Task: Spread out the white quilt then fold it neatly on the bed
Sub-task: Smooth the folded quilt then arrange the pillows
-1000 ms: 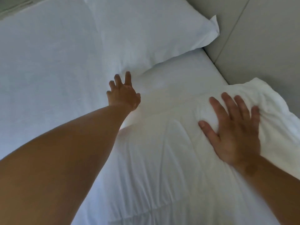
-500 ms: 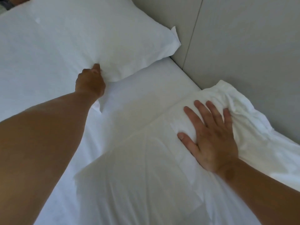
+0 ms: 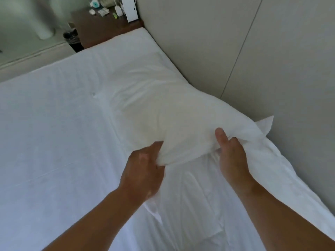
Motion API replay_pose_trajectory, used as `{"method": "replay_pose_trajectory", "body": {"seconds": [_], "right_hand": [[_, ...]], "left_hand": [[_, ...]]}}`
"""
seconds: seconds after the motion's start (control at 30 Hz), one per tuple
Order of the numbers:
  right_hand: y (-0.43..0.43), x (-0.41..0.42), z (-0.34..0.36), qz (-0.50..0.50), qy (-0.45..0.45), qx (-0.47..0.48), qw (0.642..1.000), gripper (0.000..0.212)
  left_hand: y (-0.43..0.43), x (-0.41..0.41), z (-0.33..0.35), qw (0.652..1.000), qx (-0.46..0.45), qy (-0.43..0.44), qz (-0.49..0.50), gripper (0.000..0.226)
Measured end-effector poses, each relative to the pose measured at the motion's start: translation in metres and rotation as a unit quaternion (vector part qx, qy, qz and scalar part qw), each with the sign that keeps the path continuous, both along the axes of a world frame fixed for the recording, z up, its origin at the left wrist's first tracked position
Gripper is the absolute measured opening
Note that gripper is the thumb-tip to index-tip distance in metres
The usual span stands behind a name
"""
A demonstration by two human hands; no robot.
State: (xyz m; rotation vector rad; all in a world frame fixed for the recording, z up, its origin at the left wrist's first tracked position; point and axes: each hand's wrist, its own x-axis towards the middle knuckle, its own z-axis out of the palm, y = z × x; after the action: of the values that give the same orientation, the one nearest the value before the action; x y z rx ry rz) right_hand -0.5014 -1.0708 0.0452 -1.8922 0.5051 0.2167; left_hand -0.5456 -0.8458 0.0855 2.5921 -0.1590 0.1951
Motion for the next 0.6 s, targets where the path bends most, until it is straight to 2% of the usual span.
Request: {"method": "replay_pose_trajectory", "body": {"seconds": [0.07, 0.13, 0.2, 0.23, 0.3, 0.4, 0.47, 0.53, 0.6], "right_hand": [[0.019, 0.002, 0.014, -0.128, 0.055, 0.179, 0.974, 0.071], [0.028, 0.004, 0.012, -0.176, 0.129, 0.242, 0.945, 0.061], [0.033, 0.004, 0.004, -0.198, 0.156, 0.236, 0.939, 0.055], [0.035, 0.003, -0.001, -0.203, 0.155, 0.222, 0.941, 0.054], [0.041, 0.001, -0.004, -0.199, 0.143, 0.178, 0.953, 0.053], [0.045, -0.004, -0.004, -0.184, 0.13, 0.125, 0.966, 0.048], [0.044, -0.005, -0.001, -0.175, 0.13, 0.116, 0.969, 0.047], [0.043, -0.009, 0.002, -0.159, 0.122, 0.104, 0.974, 0.044], [0.042, -0.014, 0.006, -0.134, 0.092, 0.075, 0.984, 0.031]], "left_hand": [[-0.002, -0.028, -0.009, 1.0, 0.004, 0.014, 0.003, 0.062], [0.001, -0.045, -0.02, 0.999, -0.009, 0.052, 0.008, 0.068], [0.012, -0.056, -0.029, 0.985, -0.087, 0.142, 0.054, 0.066], [0.02, -0.06, -0.032, 0.967, -0.136, 0.197, 0.092, 0.07], [0.033, -0.066, -0.036, 0.92, -0.226, 0.26, 0.186, 0.092], [0.037, -0.06, -0.04, 0.833, -0.314, 0.304, 0.34, 0.118], [0.038, -0.048, -0.04, 0.78, -0.362, 0.332, 0.387, 0.131], [0.039, -0.035, -0.041, 0.752, -0.412, 0.333, 0.392, 0.131], [0.041, -0.022, -0.039, 0.726, -0.476, 0.315, 0.384, 0.122]]}}
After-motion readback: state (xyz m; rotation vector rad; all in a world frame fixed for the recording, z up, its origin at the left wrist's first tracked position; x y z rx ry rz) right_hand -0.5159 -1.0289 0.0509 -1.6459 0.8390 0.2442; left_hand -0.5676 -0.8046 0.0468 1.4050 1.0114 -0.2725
